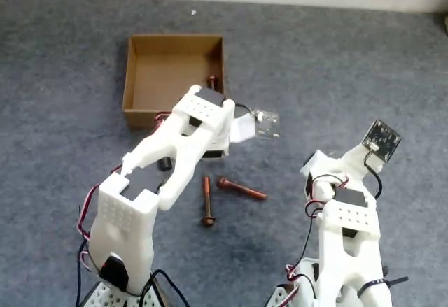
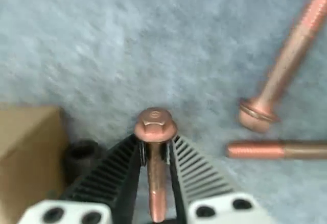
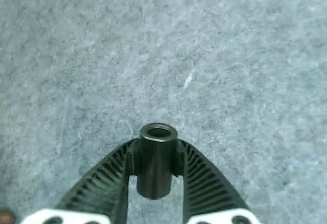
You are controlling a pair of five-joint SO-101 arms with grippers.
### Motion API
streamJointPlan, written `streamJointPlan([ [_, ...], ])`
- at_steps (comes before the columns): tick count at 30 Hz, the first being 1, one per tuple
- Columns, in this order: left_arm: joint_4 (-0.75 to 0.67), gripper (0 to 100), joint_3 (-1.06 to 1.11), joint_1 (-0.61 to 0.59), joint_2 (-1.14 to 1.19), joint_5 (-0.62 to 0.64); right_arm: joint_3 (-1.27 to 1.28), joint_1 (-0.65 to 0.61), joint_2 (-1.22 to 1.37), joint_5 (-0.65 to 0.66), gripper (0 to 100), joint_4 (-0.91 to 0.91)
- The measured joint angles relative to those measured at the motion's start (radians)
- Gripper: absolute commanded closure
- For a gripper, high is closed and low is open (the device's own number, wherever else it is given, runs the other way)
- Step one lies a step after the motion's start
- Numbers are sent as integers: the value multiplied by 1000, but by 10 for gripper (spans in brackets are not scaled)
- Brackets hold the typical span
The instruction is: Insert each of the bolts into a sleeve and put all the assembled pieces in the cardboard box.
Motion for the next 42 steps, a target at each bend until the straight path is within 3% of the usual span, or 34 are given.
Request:
streamJointPlan([
  [15, 270, 994, -9, 0, -442, 373, 0, 0, -8, 0, 993, 0],
  [24, 393, 994, -6, -2, -669, 600, 101, 0, -307, 77, 993, 0],
  [32, 393, 994, 181, -2, -945, 634, 172, -72, -477, 83, 993, 0],
  [42, 184, 994, 442, -95, -1231, 801, 173, -192, -489, 98, 993, 0],
])
